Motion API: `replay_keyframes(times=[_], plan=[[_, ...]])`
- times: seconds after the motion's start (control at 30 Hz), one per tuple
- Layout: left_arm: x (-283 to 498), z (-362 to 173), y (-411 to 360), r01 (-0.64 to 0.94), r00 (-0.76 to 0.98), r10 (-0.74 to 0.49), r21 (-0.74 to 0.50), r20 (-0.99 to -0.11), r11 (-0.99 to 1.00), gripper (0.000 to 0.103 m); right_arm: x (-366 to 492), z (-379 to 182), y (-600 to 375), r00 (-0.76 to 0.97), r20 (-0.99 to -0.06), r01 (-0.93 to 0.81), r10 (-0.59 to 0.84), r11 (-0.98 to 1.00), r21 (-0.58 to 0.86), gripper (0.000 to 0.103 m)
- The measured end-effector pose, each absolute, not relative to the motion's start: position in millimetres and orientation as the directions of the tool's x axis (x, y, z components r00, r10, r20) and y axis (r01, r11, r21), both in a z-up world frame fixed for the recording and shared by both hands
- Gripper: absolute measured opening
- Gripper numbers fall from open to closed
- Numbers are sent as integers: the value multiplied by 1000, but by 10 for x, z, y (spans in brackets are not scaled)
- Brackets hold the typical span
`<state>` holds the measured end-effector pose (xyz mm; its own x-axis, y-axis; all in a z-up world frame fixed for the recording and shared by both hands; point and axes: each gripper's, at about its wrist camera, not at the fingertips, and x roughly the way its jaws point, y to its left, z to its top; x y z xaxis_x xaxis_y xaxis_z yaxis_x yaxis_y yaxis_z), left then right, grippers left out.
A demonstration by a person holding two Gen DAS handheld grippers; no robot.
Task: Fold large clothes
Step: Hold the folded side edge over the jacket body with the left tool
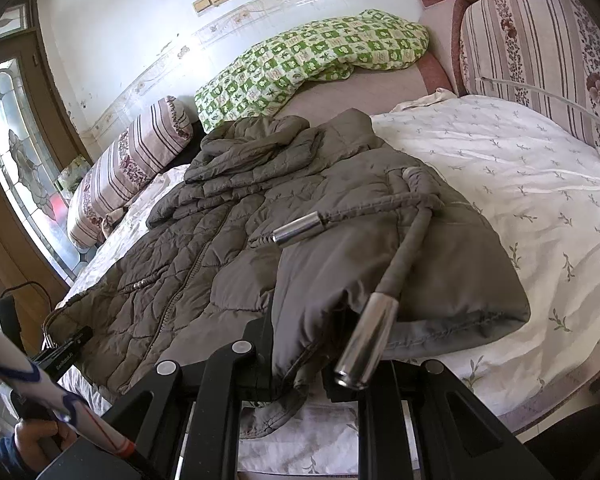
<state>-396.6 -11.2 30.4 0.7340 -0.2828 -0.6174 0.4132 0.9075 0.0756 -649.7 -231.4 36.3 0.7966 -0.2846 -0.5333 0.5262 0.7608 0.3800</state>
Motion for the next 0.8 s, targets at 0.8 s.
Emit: replay_keyframes(times=[0.8], plan=[[-3862,202,-110,395,720,-261,70,-644,916,44,-6465,196,-2438,756,-599,567,-264,722,397,28]])
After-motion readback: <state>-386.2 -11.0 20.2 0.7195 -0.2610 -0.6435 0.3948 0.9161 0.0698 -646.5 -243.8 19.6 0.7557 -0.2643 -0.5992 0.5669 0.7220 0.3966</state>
